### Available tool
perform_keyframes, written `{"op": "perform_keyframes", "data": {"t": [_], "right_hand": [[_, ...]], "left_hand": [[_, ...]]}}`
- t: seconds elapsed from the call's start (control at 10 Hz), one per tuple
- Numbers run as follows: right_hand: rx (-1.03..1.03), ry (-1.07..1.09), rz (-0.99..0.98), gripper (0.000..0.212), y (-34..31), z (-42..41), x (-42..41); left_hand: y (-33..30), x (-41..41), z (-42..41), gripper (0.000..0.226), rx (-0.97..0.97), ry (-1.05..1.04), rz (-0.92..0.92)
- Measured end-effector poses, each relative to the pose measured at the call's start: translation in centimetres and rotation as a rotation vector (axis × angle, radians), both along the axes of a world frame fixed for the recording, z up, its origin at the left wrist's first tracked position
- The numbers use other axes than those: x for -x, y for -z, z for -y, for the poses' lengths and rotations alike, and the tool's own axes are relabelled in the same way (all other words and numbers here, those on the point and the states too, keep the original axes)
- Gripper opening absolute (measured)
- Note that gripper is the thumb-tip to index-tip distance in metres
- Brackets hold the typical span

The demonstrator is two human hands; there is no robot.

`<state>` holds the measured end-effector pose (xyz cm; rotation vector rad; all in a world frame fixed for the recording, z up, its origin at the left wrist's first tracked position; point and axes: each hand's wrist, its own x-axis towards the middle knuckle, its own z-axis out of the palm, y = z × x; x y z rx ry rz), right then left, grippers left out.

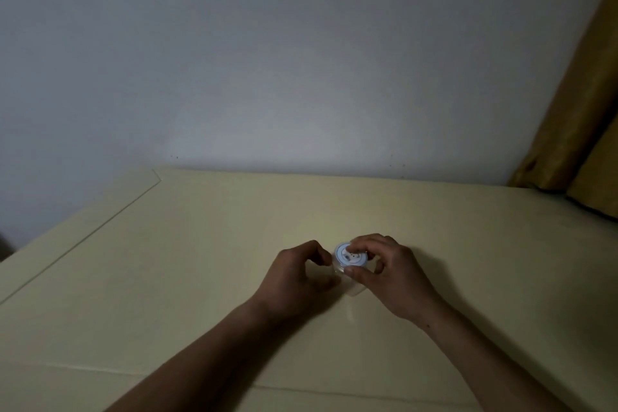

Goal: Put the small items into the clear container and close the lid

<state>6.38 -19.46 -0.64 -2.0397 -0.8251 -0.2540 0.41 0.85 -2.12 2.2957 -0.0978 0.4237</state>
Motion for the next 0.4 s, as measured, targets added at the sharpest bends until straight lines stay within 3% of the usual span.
{"op": "perform_keyframes", "data": {"t": [0.2, 0.3, 0.4], "right_hand": [[-0.027, -0.024, 0.014, 0.031, -0.9, 0.1, 0.3], [-0.159, 0.011, -0.020, 0.025, -2.8, 0.4, 0.3], [-0.317, -0.051, -0.159, 0.037, -5.5, 1.0, 0.0]], "left_hand": [[-1.1, 0.5, 0.3, 0.023, 0.072, 0.009, 0.020], [-2.6, 0.8, 0.3, 0.027, 0.210, -0.036, 0.141], [-4.9, 0.7, 0.4, 0.045, 0.396, 0.031, 0.140]]}}
